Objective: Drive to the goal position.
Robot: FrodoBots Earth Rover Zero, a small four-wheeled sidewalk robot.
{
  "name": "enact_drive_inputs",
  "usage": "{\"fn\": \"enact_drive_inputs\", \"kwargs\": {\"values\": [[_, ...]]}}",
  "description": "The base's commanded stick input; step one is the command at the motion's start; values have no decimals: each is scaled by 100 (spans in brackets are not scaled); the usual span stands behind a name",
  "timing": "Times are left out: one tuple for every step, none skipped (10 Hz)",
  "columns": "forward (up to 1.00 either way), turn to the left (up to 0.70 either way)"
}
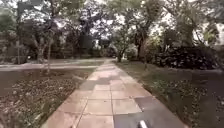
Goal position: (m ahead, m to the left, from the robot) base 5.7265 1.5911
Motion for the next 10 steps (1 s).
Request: {"fn": "enact_drive_inputs", "kwargs": {"values": [[100,0],[100,0],[100,0],[100,0],[100,0],[100,0],[100,0],[100,0],[100,0],[100,0]]}}
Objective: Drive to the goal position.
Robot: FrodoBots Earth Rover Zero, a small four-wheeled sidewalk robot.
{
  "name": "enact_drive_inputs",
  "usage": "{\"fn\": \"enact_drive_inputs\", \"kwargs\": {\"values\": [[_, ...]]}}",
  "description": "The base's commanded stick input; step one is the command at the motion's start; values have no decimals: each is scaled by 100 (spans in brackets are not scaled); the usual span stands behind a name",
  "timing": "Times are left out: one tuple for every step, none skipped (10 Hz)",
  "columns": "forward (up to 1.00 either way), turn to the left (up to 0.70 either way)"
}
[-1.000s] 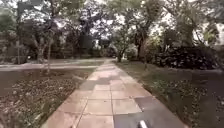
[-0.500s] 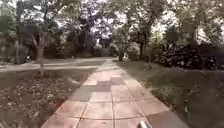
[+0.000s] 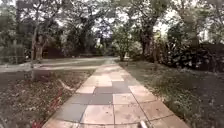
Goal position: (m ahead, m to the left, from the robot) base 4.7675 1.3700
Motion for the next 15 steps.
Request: {"fn": "enact_drive_inputs", "kwargs": {"values": [[100,0],[100,0],[100,0],[100,0],[100,0],[100,0],[100,0],[100,0],[100,0],[100,0],[100,0],[100,0],[100,0],[100,0],[100,0]]}}
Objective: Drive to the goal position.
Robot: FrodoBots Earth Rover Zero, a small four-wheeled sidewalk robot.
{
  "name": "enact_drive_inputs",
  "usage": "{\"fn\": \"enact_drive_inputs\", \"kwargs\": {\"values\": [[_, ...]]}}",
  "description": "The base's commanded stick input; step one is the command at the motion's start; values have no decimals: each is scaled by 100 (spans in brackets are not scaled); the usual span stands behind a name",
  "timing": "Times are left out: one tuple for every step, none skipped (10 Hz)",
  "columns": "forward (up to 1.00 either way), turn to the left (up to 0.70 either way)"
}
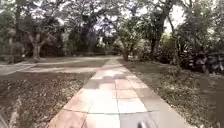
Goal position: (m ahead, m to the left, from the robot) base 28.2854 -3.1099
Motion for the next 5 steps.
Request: {"fn": "enact_drive_inputs", "kwargs": {"values": [[100,0],[100,0],[100,-6],[100,-25],[100,-39]]}}
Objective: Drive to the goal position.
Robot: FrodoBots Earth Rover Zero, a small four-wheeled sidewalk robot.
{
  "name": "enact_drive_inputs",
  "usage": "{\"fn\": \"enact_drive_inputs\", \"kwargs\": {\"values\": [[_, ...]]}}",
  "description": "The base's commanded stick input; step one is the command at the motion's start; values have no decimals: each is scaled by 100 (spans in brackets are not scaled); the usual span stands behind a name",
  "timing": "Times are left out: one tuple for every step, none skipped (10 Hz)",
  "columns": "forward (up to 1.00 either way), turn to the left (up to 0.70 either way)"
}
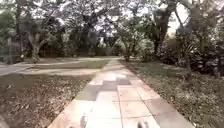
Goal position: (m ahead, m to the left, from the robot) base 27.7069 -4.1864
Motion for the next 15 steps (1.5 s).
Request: {"fn": "enact_drive_inputs", "kwargs": {"values": [[100,-38],[100,-9],[100,0],[100,0],[100,0],[100,0],[100,0],[100,0],[100,0],[100,0],[100,0],[100,0],[100,0],[100,0],[100,0]]}}
